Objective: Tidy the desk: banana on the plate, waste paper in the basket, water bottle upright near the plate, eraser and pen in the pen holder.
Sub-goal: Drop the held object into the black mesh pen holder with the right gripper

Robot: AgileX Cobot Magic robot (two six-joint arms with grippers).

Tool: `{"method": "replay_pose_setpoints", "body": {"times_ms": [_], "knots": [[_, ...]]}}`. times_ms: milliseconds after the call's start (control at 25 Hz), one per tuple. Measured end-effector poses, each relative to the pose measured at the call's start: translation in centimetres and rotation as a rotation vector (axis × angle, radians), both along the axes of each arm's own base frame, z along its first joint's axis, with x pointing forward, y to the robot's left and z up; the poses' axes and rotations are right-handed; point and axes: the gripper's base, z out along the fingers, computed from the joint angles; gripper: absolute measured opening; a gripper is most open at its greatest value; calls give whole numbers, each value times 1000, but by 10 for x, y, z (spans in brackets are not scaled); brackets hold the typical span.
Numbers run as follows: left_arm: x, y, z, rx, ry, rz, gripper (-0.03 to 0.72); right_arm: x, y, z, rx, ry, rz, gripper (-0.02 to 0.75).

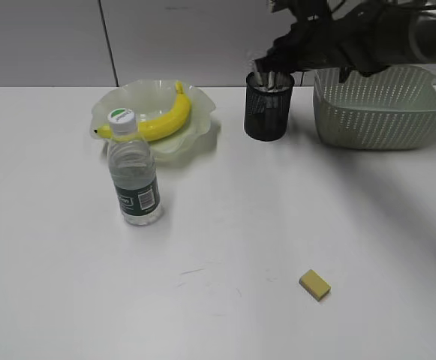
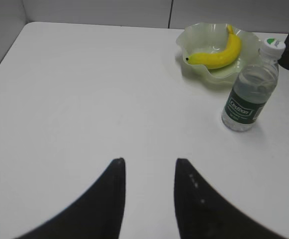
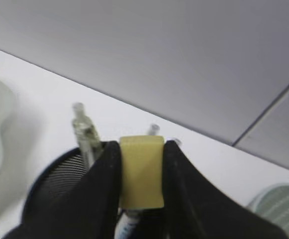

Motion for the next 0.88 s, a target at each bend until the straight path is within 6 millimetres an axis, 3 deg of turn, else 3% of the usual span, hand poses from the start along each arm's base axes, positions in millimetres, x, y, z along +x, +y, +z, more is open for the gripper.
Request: {"method": "replay_pose_setpoints", "body": {"times_ms": [120, 240, 480, 600, 720, 840, 880], "knots": [[0, 0, 0, 0, 0, 0, 243, 5, -15, -8, 22, 43, -23, 210], [0, 0, 0, 0, 0, 0, 239, 5, -16, -9, 30, 54, -21, 232], [0, 0, 0, 0, 0, 0, 239, 4, -14, -7, 29, 56, -6, 527], [0, 0, 0, 0, 0, 0, 239, 0, -13, 11, 47, 43, 18, 549], [0, 0, 0, 0, 0, 0, 239, -14, -12, 46, 76, 25, 71, 542], [0, 0, 0, 0, 0, 0, 239, -50, -19, 78, 70, 25, 117, 503], [0, 0, 0, 0, 0, 0, 239, -66, -24, 78, 54, 50, 122, 485]]}}
